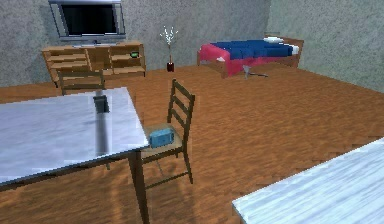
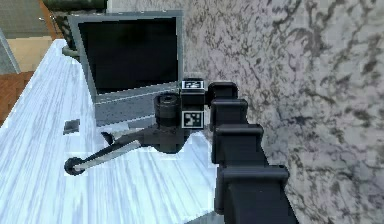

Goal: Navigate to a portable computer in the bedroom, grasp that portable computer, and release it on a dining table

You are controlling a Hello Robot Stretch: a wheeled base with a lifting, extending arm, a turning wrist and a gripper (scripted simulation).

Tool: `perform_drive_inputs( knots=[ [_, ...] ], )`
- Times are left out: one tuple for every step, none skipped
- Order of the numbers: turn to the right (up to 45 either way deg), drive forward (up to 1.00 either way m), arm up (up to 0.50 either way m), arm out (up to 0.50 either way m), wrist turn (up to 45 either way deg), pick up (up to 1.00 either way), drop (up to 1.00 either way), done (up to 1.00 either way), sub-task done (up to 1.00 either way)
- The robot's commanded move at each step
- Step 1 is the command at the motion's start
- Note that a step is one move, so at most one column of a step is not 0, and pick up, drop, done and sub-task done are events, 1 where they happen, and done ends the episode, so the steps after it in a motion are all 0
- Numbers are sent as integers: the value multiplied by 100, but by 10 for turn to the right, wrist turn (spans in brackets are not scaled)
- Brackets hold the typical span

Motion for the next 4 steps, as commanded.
perform_drive_inputs(
  knots=[
    [0, 0, 0, 0, -450, 0, 0, 0, 0],
    [0, 0, 0, 0, -150, 0, 0, 0, 0],
    [0, 0, 0, -16, 0, 0, 0, 0, 0],
    [-450, 0, 0, 0, 0, 0, 0, 0, 0]
  ],
)
